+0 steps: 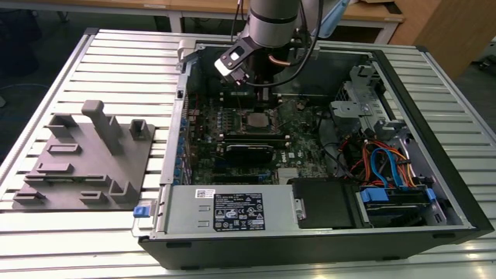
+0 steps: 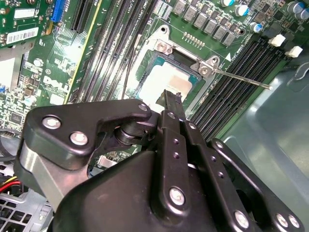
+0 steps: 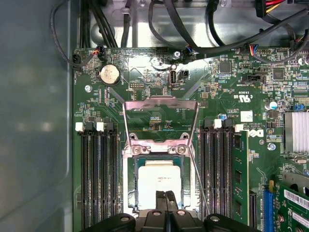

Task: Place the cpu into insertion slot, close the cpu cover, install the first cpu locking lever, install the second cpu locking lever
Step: 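Close the cpu cover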

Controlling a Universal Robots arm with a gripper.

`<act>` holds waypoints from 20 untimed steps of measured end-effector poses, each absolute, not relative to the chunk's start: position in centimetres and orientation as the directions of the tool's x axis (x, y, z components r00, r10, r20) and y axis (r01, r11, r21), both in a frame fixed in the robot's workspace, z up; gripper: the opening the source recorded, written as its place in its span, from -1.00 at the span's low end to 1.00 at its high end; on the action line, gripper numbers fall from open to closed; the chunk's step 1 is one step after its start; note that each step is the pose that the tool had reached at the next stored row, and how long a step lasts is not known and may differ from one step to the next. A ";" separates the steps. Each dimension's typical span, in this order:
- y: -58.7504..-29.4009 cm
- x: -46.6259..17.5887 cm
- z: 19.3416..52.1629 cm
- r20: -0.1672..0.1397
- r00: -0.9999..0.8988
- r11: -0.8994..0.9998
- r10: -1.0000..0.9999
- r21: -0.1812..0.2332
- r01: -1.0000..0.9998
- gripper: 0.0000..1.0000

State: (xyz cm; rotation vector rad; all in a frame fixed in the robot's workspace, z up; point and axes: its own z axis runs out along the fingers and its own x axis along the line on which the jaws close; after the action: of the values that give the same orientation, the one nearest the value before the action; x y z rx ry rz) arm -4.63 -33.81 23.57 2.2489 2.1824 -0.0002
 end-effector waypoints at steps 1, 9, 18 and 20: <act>-33.8 -4.6 23.6 -0.006 0.030 -0.030 1.000 0.005 1.000 -0.80; -33.8 -4.6 23.8 -0.005 0.030 -0.030 1.000 0.005 1.000 -0.80; -33.8 -4.6 24.0 -0.005 0.030 -0.030 1.000 0.005 1.000 -0.80; -33.8 -4.6 24.1 -0.005 0.030 -0.030 1.000 0.005 1.000 -0.80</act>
State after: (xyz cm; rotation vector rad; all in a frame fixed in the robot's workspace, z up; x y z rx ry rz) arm -4.61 -33.82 24.07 2.2492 2.1826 -0.0003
